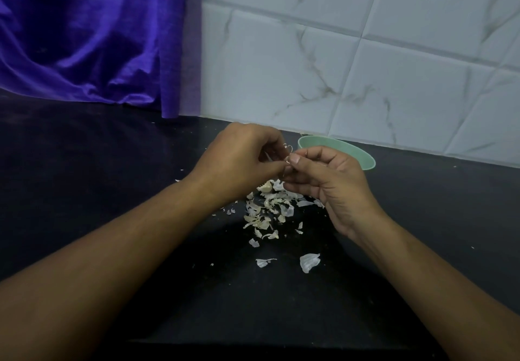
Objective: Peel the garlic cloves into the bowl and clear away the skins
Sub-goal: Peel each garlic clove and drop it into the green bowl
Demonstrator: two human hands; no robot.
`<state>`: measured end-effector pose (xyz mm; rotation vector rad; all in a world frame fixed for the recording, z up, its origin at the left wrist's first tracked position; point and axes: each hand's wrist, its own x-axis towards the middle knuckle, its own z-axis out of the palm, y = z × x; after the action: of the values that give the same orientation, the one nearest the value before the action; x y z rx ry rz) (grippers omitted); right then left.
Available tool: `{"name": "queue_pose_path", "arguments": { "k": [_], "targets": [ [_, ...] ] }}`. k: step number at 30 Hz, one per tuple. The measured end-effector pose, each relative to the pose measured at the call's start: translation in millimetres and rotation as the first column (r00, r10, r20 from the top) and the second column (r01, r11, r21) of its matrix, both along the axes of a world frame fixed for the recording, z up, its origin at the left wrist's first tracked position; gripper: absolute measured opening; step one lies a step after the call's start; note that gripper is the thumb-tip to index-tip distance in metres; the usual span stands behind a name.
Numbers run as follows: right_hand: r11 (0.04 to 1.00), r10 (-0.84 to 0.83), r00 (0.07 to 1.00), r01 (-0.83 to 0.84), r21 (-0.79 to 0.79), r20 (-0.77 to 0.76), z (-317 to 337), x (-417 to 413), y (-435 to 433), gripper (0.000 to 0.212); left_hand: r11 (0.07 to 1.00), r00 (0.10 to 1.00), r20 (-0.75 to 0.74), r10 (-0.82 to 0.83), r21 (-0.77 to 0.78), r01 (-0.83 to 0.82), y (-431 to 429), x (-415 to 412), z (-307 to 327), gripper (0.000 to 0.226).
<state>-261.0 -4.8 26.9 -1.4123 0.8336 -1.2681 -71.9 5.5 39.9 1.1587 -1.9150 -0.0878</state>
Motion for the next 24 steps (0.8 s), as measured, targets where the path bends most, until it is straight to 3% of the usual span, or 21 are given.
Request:
{"name": "queue_pose_path", "arguments": {
  "k": [5,11,16,24],
  "targets": [
    [0.998,0.040,0.999,-0.040,0.049,0.013,2.4,-0.8,0.6,0.020,0.999,1.000,0.016,0.021,-0.044,-0.020,0.2,2.0,3.2,0.003],
    [0.998,0.040,0.999,-0.040,0.039,0.015,2.7,-1.8,-0.3,0.017,0.997,0.992,-0.128,-0.006,0.074,0.016,4.7,-0.8,6.8,0.011],
    [0.999,0.028,1.000,-0.028,0.018,0.013,2.4,-0.9,-1.2,0.016,0.992,0.988,-0.147,0.051,0.124,-0.032,5.2,-0.3,7.5,0.008],
    [1.000,-0.001,1.000,0.001,-0.015,0.007,3.1,-1.9,-1.5,0.010,0.985,0.985,0.048,0.167,0.037,-0.169,-1.0,4.7,3.0,0.007]
  ]
}}
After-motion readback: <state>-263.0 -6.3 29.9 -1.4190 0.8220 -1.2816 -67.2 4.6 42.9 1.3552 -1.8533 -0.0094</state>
